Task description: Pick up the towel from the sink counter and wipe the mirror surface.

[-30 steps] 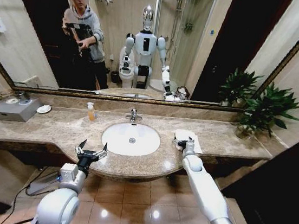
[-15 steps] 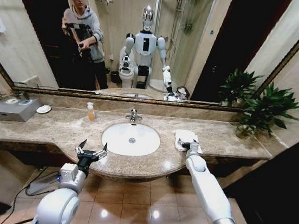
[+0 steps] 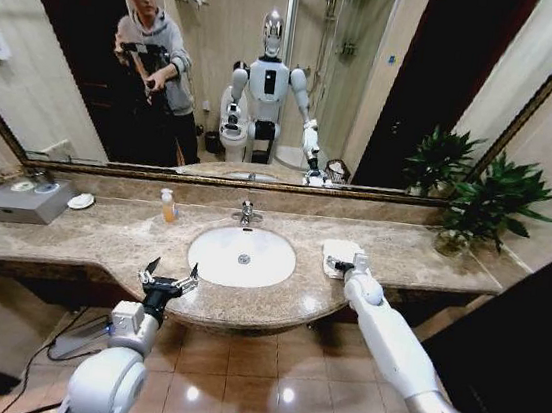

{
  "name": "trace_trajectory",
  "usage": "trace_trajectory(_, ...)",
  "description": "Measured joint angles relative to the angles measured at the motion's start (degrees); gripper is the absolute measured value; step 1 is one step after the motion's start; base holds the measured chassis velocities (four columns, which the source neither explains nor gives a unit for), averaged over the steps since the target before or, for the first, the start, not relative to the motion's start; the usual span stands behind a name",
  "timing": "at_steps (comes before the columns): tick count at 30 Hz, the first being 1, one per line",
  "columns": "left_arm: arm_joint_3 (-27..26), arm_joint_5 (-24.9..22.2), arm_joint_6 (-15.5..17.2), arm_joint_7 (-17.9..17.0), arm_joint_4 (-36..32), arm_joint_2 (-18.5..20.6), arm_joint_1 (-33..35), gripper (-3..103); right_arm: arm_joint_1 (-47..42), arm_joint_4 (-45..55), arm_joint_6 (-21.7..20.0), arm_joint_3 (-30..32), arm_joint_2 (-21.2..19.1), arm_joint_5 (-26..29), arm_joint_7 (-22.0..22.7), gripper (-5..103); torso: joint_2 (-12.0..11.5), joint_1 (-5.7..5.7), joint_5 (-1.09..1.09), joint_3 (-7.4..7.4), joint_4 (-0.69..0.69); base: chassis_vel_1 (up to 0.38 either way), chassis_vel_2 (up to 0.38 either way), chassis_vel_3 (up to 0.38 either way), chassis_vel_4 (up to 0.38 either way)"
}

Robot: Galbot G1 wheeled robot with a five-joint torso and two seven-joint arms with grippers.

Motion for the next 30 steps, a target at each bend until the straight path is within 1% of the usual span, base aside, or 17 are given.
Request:
trace_trajectory(1, 0.0, 0.0, 0.0, 0.0, 0.0, 0.0, 0.0, 100, 0.2, -0.2, -0.1, -0.2, 0.0, 0.1, 0.0, 88, 0.0, 0.00, 0.00, 0.00, 0.00, 0.000, 0.000, 0.000, 0.000)
trace_trajectory(2, 0.0, 0.0, 0.0, 0.0, 0.0, 0.0, 0.0, 100, 0.5, -0.5, -0.1, -0.3, -0.1, 0.3, -0.1, 83, 0.0, 0.00, 0.01, 0.00, 0.00, 0.000, 0.000, 0.000, 0.000)
trace_trajectory(3, 0.0, 0.0, 0.0, 0.0, 0.0, 0.0, 0.0, 100, 0.5, -0.5, -0.1, -0.3, -0.1, 0.3, -0.1, 83, 0.0, 0.00, 0.01, 0.00, 0.00, 0.000, 0.000, 0.000, 0.000)
trace_trajectory(5, 0.0, 0.0, 0.0, 0.0, 0.0, 0.0, 0.0, 100, 0.7, -0.9, -0.1, -0.8, -0.2, 0.3, -0.9, 71, 0.0, -0.01, 0.00, 0.00, 0.00, 0.000, 0.000, 0.000, 0.000)
trace_trajectory(6, 0.0, 0.0, 0.0, 0.0, 0.0, 0.0, 0.0, 100, 0.7, -0.9, -0.1, -0.8, -0.2, 0.3, -0.9, 71, 0.0, -0.01, 0.00, 0.00, 0.00, 0.000, 0.000, 0.000, 0.000)
trace_trajectory(10, 0.0, 0.0, 0.0, 0.0, 0.0, 0.0, 0.0, 100, 0.8, -1.1, -0.2, -1.0, -0.2, 0.9, -1.4, 50, 0.0, -0.02, 0.00, -0.01, 0.00, 0.000, 0.000, 0.000, 0.000)
trace_trajectory(11, 0.0, 0.0, 0.0, 0.0, 0.0, 0.0, 0.0, 100, 0.8, -1.1, -0.2, -1.0, -0.2, 0.9, -1.4, 50, 0.0, -0.02, 0.00, -0.01, 0.00, 0.000, 0.000, 0.000, 0.000)
trace_trajectory(12, 0.0, 0.0, 0.0, 0.0, 0.0, 0.0, 0.0, 100, 0.8, -1.0, -0.2, -1.0, -0.2, 1.0, -1.5, 44, 0.0, -0.02, 0.00, -0.01, 0.00, 0.000, 0.000, 0.000, 0.000)
trace_trajectory(14, 0.0, 0.0, 0.0, 0.0, 0.0, 0.0, 0.0, 100, 0.8, -1.0, -0.2, -1.1, -0.3, 1.1, -1.5, 44, 0.0, -0.01, 0.00, -0.01, 0.00, 0.000, 0.000, 0.000, 0.000)
trace_trajectory(15, 0.0, 0.0, 0.0, 0.0, 0.0, 0.0, 0.0, 100, 0.8, -0.9, -0.2, -1.2, -0.4, 1.3, -1.5, 33, 0.0, -0.01, 0.00, -0.01, 0.00, 0.000, 0.000, 0.000, 0.000)
trace_trajectory(16, 0.0, 0.0, 0.0, 0.0, 0.0, 0.0, 0.0, 100, 0.8, -0.8, -0.2, -1.3, -0.5, 1.5, -1.5, 28, 0.0, -0.01, 0.01, 0.00, -0.01, 0.000, 0.000, 0.000, 0.000)
trace_trajectory(18, 0.0, 0.0, 0.0, 0.0, 0.0, 0.0, 0.0, 100, 0.8, -0.8, -0.2, -1.3, -0.6, 1.6, -1.5, 28, 0.0, -0.01, 0.01, 0.00, -0.01, 0.000, 0.000, 0.000, 0.000)
trace_trajectory(20, 0.0, 0.0, 0.0, 0.0, 0.0, 0.0, 0.0, 100, 0.8, -0.5, -0.2, -1.3, -0.9, 2.0, -1.5, 17, 0.0, 0.00, 0.01, 0.00, -0.01, 0.000, 0.000, 0.000, 0.000)
trace_trajectory(21, 0.0, 0.0, 0.0, 0.0, 0.0, 0.0, 0.0, 100, 0.8, -0.5, -0.2, -1.3, -0.9, 2.0, -1.5, 17, 0.0, 0.00, 0.01, 0.00, -0.01, 0.000, 0.000, 0.000, 0.000)
trace_trajectory(23, 0.0, 0.0, 0.0, 0.0, 0.0, 0.0, 0.0, 100, 0.4, -0.1, -0.2, -1.1, -1.0, 2.4, -1.4, 7, 0.0, 0.00, 0.01, 0.00, -0.01, 0.000, 0.000, 0.000, 0.000)
trace_trajectory(24, 0.0, 0.0, 0.0, 0.0, 0.0, 0.0, 0.0, 100, 0.2, 0.2, -0.2, -0.9, -1.0, 2.6, -1.4, 5, 0.0, 0.01, 0.01, 0.00, -0.01, 0.000, 0.000, 0.000, 0.000)
trace_trajectory(30, 0.0, 0.0, 0.0, 0.0, 0.0, 0.0, 0.0, 100, -1.3, 2.7, -0.1, -0.2, -1.4, 3.9, -1.4, 5, 0.0, 0.01, 0.01, 0.01, -0.02, 0.000, 0.000, 0.000, 0.000)
